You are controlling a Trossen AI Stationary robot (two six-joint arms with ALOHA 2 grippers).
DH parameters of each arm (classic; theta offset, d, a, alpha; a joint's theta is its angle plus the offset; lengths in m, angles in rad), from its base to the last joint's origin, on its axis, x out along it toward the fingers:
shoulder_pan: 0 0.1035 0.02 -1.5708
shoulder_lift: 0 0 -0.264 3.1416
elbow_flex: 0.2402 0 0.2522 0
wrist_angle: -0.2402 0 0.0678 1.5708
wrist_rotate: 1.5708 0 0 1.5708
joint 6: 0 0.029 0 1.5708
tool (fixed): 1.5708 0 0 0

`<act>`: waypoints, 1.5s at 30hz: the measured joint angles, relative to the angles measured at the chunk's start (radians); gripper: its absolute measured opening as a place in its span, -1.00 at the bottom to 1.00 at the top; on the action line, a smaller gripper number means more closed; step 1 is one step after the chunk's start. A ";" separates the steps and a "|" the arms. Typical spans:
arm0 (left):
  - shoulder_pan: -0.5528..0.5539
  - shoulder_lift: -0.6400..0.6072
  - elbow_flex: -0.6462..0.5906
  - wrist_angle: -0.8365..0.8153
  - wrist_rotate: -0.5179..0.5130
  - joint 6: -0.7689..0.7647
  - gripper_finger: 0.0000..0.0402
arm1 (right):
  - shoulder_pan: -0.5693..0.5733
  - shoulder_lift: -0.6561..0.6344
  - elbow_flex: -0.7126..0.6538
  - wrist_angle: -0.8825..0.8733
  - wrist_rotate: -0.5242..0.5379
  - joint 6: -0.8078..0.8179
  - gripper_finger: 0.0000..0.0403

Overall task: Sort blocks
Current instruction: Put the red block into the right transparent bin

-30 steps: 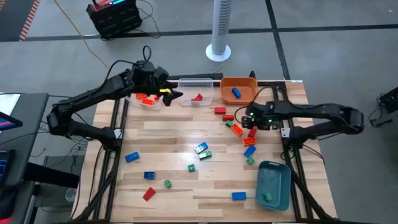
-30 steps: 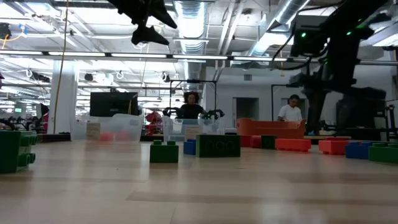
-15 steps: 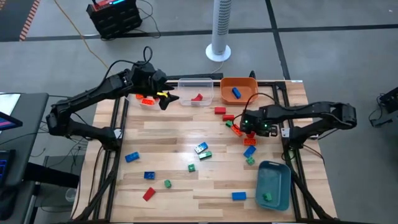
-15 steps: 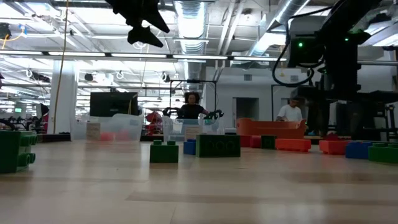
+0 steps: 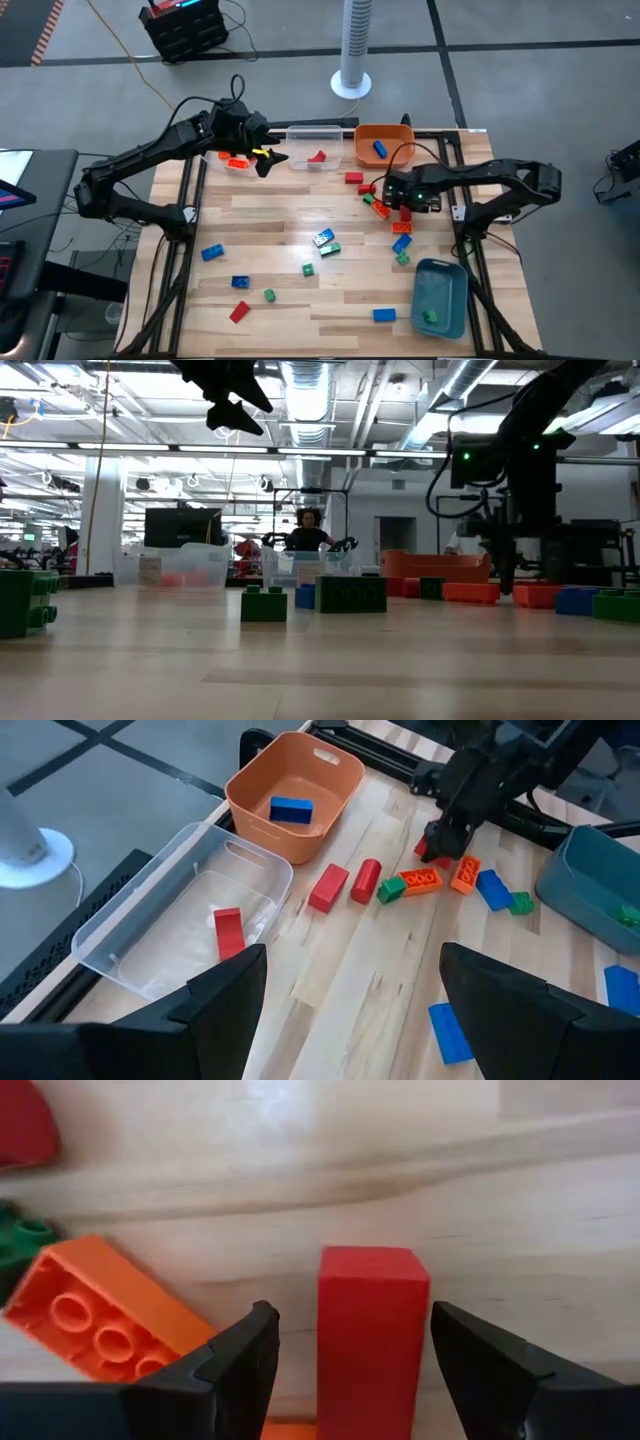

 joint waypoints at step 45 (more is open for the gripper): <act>0.012 0.154 -0.021 0.407 0.572 -0.126 0.44 | 0.091 0.050 0.500 1.103 -0.061 -0.891 -0.43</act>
